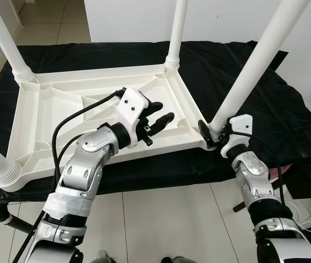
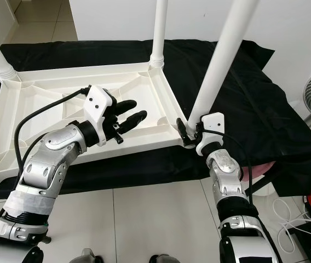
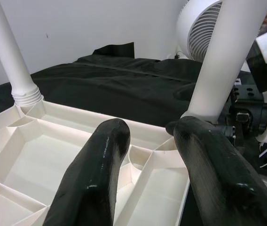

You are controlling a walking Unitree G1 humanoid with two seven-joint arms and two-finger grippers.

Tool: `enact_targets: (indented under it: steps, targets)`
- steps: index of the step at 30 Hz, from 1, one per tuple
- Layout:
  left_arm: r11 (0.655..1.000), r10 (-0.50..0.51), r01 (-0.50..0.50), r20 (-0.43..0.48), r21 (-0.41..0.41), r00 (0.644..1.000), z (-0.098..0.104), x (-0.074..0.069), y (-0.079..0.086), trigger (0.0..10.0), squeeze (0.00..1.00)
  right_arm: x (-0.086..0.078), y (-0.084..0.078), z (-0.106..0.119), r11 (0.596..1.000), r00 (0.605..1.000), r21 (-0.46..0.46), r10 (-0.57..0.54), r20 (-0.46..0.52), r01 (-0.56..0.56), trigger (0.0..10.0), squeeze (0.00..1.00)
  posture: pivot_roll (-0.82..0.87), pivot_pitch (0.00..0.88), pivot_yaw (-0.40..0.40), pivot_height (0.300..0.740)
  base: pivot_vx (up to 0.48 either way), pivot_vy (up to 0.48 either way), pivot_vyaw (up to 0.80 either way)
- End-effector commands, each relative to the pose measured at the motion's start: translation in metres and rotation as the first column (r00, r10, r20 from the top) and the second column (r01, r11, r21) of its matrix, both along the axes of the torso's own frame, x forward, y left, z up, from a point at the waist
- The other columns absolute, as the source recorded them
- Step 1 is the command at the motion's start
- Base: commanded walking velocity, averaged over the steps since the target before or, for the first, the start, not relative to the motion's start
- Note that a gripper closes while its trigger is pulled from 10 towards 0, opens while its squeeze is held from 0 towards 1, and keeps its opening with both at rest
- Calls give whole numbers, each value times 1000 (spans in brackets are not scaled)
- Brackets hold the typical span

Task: Building children table

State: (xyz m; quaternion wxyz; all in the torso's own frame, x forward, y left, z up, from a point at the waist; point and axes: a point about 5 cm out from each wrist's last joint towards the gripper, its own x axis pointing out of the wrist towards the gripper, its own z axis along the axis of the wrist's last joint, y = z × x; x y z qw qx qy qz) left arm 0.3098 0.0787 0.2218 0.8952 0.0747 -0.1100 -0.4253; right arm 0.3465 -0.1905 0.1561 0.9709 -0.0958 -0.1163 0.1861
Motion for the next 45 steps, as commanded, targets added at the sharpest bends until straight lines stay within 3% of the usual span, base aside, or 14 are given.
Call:
enact_targets:
  steps: [1,3,4,15,21,22,23,24,29,32,34,38,43,45]
  targets:
    - [999,33,-33,0,-10,999,2,2,-1,10000,0,1,-1,5,998,999,-31,52,14,-52,10000,0,16,70,-3,740,0,0,0]
    - [999,33,-33,1,-10,999,3,2,-1,10000,0,2,-2,8,996,997,-41,75,20,-74,10000,0,16,70,-2,740,0,0,0]
    - [999,32,-32,1,-11,999,3,3,-1,10000,0,1,-1,10,993,995,-60,100,23,-99,0,0,17,70,-1,740,0,0,0]
    - [999,39,-39,4,-17,999,5,3,0,10000,0,1,-3,6,985,987,-72,154,-41,-157,0,0,23,71,-8,740,0,0,0]
    - [999,41,-40,8,-21,999,7,3,0,10000,0,2,-4,3,988,990,-81,130,-49,-133,0,0,22,70,-8,740,0,0,0]
    - [999,40,-40,7,-21,999,7,3,0,10000,0,2,-4,3,989,991,-73,126,-52,-130,1490,0,22,68,-8,740,0,0,0]
    - [999,39,-39,7,-21,999,7,3,0,10000,0,3,-5,4,990,992,-72,115,-47,-118,4902,0,22,66,-6,740,0,0,0]
    - [999,39,-39,8,-21,999,7,3,0,10000,0,3,-6,4,991,993,-71,112,-41,-115,10000,0,22,65,-7,740,0,0,0]
    - [999,36,-35,7,-22,999,7,3,-1,10000,0,2,-8,4,993,996,-80,89,-29,-91,10000,0,25,64,-7,740,0,0,0]
    - [999,33,-32,7,-21,999,7,2,-1,10000,0,1,-10,-4,997,996,-38,57,-72,-60,10000,0,26,63,-10,740,0,0,0]
    - [999,29,-29,4,-22,1000,6,1,-2,10000,0,2,-14,-24,999,984,38,-9,-178,16,10000,0,23,59,-9,740,0,0,0]
    - [999,27,-27,4,-22,1000,6,0,-3,10000,0,1,-13,-32,999,977,41,-26,-213,35,10000,0,23,58,-8,740,0,0,0]
    - [1000,21,-21,4,-21,1000,5,0,-4,10000,0,0,-10,-40,990,969,133,-18,-245,52,10000,0,23,52,-5,740,0,0,0]
    - [1000,18,-18,3,-20,1000,5,0,-4,10000,0,1,-6,-42,992,968,117,-10,-250,41,10000,0,23,52,-3,740,0,0,0]
